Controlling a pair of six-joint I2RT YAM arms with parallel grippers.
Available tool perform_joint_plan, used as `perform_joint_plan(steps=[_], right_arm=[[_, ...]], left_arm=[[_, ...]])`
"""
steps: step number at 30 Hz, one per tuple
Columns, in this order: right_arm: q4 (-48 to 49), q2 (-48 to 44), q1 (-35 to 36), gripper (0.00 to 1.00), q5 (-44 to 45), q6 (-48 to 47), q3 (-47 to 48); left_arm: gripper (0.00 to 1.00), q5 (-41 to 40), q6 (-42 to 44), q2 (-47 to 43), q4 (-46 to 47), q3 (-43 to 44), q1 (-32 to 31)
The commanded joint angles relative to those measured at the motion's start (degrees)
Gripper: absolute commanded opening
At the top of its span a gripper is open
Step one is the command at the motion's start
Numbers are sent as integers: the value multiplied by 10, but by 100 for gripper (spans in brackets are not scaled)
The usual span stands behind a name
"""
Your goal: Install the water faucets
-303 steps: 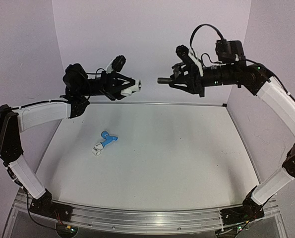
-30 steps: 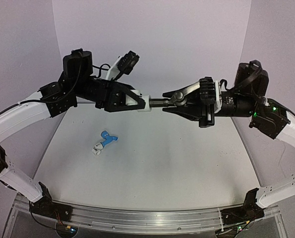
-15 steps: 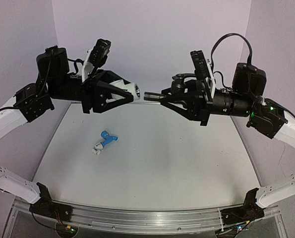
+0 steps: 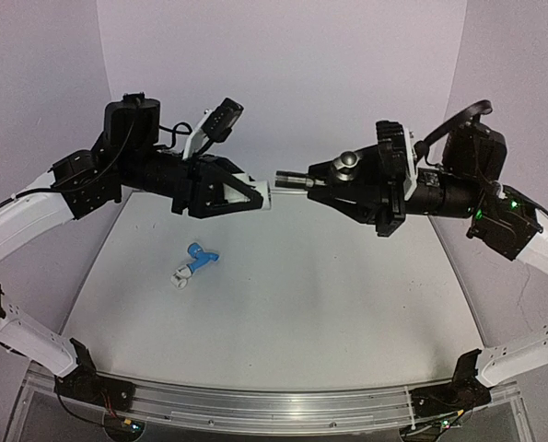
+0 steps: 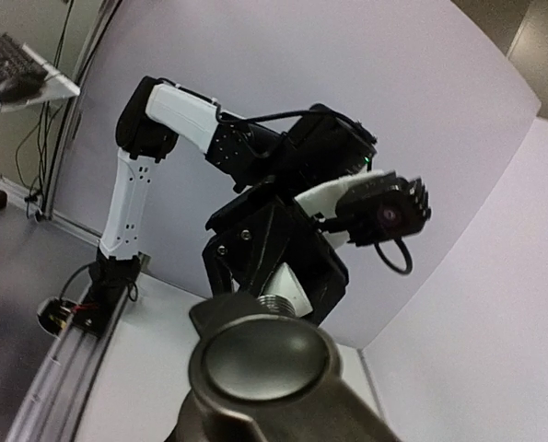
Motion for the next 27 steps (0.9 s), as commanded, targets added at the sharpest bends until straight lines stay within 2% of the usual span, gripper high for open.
perform_joint_plan(steps=[1,5,9,17,27], right_arm=[[10,-31,0,0,-30,-176,-6],[-19,-38,4,0,-38,-255,-8],[-32,-30,14,0,-23,-284,1],[-44,-21,36,0,30,-345,4],[-45,-13,43,0,64,-383,1]], left_arm=[[0,123,-119,7,79,27,12],[0,171,-205,18,139,24,17],[0,172,-255,32,166,24,16],[0,164,-307,48,193,24,16],[0,211,-336,62,220,15,16]])
